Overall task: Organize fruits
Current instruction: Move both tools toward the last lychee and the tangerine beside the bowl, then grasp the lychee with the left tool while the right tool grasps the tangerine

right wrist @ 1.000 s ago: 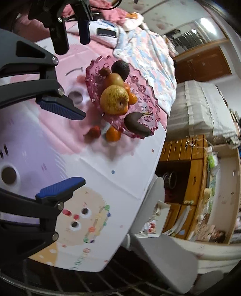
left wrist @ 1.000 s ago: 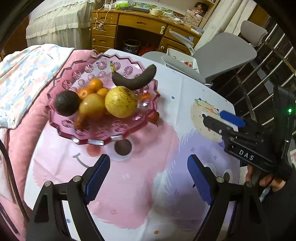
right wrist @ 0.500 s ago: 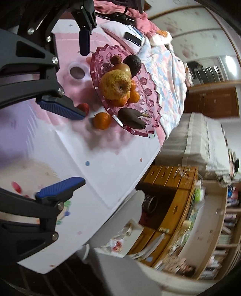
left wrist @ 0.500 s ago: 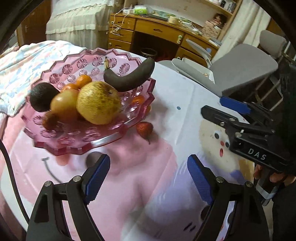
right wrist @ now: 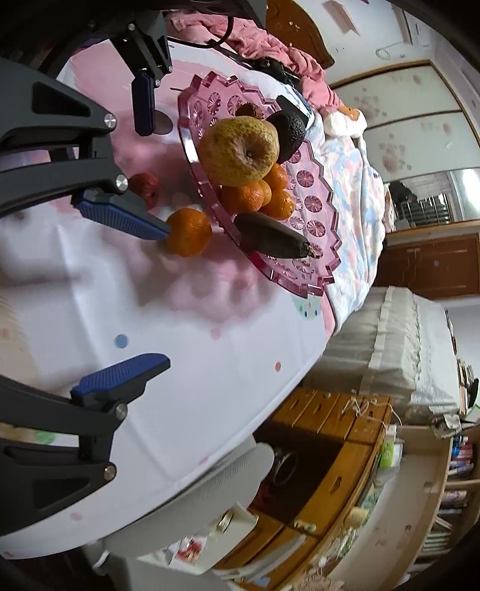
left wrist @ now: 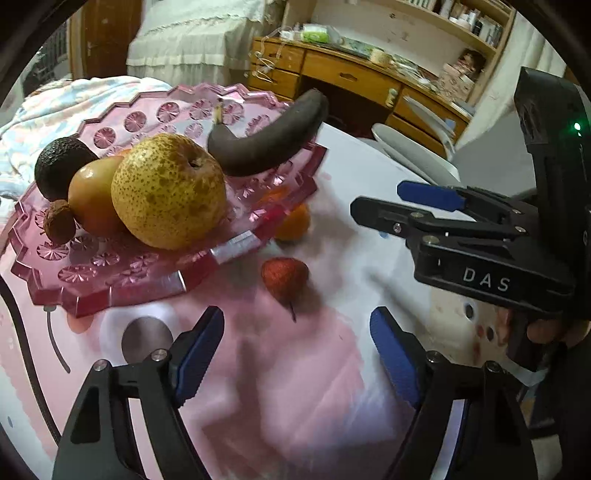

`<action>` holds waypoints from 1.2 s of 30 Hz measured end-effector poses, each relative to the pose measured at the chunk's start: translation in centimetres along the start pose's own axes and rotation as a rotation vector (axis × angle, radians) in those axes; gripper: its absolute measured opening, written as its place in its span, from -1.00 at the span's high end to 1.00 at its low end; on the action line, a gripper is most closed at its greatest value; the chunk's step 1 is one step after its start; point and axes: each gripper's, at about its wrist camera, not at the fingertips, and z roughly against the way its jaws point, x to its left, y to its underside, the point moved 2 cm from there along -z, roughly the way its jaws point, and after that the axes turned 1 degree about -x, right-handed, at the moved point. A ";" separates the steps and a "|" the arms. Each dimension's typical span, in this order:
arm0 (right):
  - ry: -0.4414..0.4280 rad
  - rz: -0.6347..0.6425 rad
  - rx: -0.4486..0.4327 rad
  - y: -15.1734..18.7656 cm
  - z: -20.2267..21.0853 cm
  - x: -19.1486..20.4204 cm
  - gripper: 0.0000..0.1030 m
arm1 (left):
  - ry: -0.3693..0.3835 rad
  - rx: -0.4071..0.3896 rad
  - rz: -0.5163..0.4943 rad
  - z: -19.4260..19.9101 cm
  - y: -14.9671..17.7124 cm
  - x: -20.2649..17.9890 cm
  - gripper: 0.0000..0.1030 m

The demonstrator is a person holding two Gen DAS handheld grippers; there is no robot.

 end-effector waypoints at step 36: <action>-0.237 0.047 0.126 -1.5 -6.6 4.3 0.30 | 0.001 -0.004 0.015 -2.7 -1.2 2.7 0.43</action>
